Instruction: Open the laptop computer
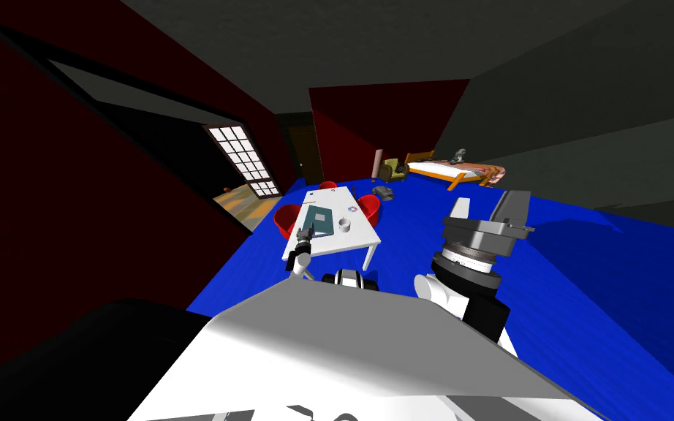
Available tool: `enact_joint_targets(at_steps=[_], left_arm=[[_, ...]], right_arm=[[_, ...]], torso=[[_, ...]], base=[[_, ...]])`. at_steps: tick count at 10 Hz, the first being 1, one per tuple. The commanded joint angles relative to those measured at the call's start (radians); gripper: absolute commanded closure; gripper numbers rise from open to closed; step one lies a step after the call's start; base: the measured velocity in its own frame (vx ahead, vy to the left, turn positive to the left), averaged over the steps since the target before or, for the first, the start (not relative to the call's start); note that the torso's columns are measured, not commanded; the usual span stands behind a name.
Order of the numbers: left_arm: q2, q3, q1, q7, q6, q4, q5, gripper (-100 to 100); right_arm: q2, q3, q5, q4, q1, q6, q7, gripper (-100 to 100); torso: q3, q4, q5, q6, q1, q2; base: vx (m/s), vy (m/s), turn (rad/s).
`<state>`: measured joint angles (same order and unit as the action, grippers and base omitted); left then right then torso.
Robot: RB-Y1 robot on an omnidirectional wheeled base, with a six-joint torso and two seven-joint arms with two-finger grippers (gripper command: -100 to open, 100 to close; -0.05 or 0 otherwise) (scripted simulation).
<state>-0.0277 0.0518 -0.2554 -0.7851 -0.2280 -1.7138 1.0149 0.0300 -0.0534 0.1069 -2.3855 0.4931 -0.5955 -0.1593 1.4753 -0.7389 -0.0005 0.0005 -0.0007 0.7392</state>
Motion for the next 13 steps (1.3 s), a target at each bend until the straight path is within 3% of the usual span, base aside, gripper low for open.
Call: enact_joint_targets(at_steps=[1, 6, 8, 9, 13], left_arm=[[-0.006, 0.022, -0.003, 0.029, 0.063, -0.041, 0.023, -100], [-0.019, 0.077, -0.012, 0.097, 0.199, -0.139, 0.080, -100], [-0.016, 0.076, -0.010, 0.093, 0.199, -0.133, 0.079, -100], [-0.015, 0.076, -0.010, 0.094, 0.203, -0.133, 0.079, 0], [-0.016, 0.076, -0.010, 0.094, 0.202, -0.133, 0.079, 0]], right_arm=[[0.000, 0.000, 0.000, 0.000, 0.000, 0.000, 0.000, 0], [0.000, 0.000, 0.000, 0.000, 0.000, 0.000, 0.000, 0], [0.000, 0.000, 0.000, 0.000, 0.000, 0.000, 0.000, 0], [0.000, 0.000, 0.000, 0.000, 0.000, 0.000, 0.000, 0], [0.000, 0.000, 0.000, 0.000, 0.000, 0.000, 0.000, 0]], torso=[[0.001, 0.001, 0.000, 0.000, -0.001, -0.001], [0.001, 0.001, 0.001, -0.001, 0.001, -0.002], [0.001, 0.001, 0.000, 0.000, 0.001, -0.001], [0.000, 0.001, 0.001, 0.000, 0.002, 0.000], [0.001, 0.001, 0.000, 0.000, 0.001, -0.001]], base=[[0.019, -0.039, 0.050], [0.023, -0.046, 0.109], [0.016, -0.035, 0.027], [0.003, -0.005, 0.000], [0.000, 0.000, 0.000]])
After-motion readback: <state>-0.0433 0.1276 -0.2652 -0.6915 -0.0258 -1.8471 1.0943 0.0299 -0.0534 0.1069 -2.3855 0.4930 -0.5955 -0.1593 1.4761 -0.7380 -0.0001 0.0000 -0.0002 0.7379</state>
